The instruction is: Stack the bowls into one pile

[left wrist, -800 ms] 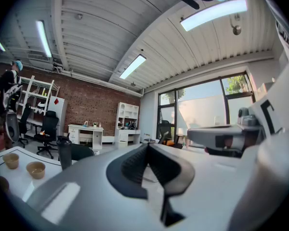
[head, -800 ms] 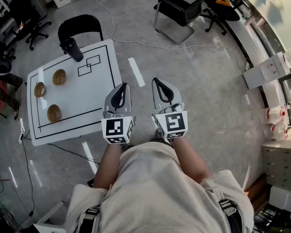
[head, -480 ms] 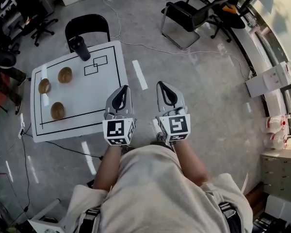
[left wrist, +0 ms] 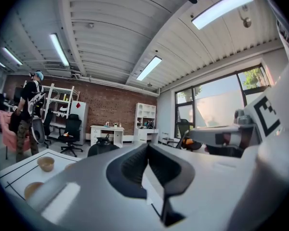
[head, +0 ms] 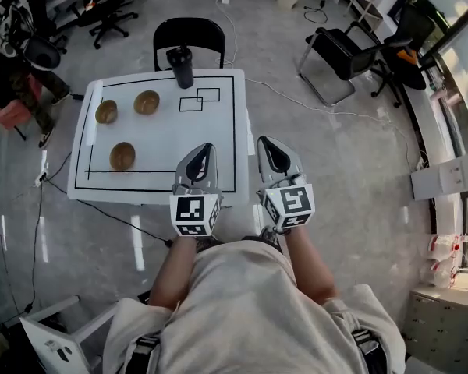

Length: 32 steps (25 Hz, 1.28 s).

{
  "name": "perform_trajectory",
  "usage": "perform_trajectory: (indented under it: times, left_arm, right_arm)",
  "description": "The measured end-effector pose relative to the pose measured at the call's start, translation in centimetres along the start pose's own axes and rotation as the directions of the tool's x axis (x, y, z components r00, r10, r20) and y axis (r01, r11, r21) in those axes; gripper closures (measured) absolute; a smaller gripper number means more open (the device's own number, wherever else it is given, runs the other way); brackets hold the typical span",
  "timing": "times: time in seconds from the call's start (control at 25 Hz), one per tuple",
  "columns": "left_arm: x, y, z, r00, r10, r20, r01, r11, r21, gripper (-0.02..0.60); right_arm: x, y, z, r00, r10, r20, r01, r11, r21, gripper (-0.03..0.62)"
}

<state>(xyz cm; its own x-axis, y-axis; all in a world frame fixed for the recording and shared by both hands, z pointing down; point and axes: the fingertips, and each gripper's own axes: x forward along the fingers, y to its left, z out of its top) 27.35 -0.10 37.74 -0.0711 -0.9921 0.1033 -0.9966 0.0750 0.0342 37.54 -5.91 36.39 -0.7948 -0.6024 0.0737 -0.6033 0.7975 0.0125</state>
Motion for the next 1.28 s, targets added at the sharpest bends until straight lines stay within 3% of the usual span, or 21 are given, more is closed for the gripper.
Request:
perform_trajectory:
  times: [0.32, 0.52, 0.96, 1.28]
  left_arm:
    - [-6.8, 10.7, -0.2, 0.988, 0.154, -0.006, -0.154, 0.988, -0.012, 0.578]
    - [-10.2, 15.7, -1.6, 0.974, 0.227, -0.024, -0.228, 0.972, -0.051, 0.578]
    - [-10.1, 18.7, -4.2, 0.960, 0.271, -0.073, -0.278, 0.955, -0.107, 0.578]
    - [-9.1, 23.4, -3.8, 0.920, 0.382, -0.087, -0.391, 0.912, -0.125, 0.578]
  right_arm:
    - [4.7, 11.0, 0.6, 0.986, 0.165, -0.014, -0.165, 0.986, -0.022, 0.592]
    - [6.0, 15.2, -0.2, 0.979, 0.197, -0.043, -0.199, 0.979, -0.035, 0.594]
    - [9.2, 16.4, -1.8, 0.962, 0.234, -0.139, -0.245, 0.967, -0.067, 0.594]
    - [15.2, 16.5, -0.6, 0.939, 0.318, -0.131, -0.329, 0.942, -0.072, 0.594]
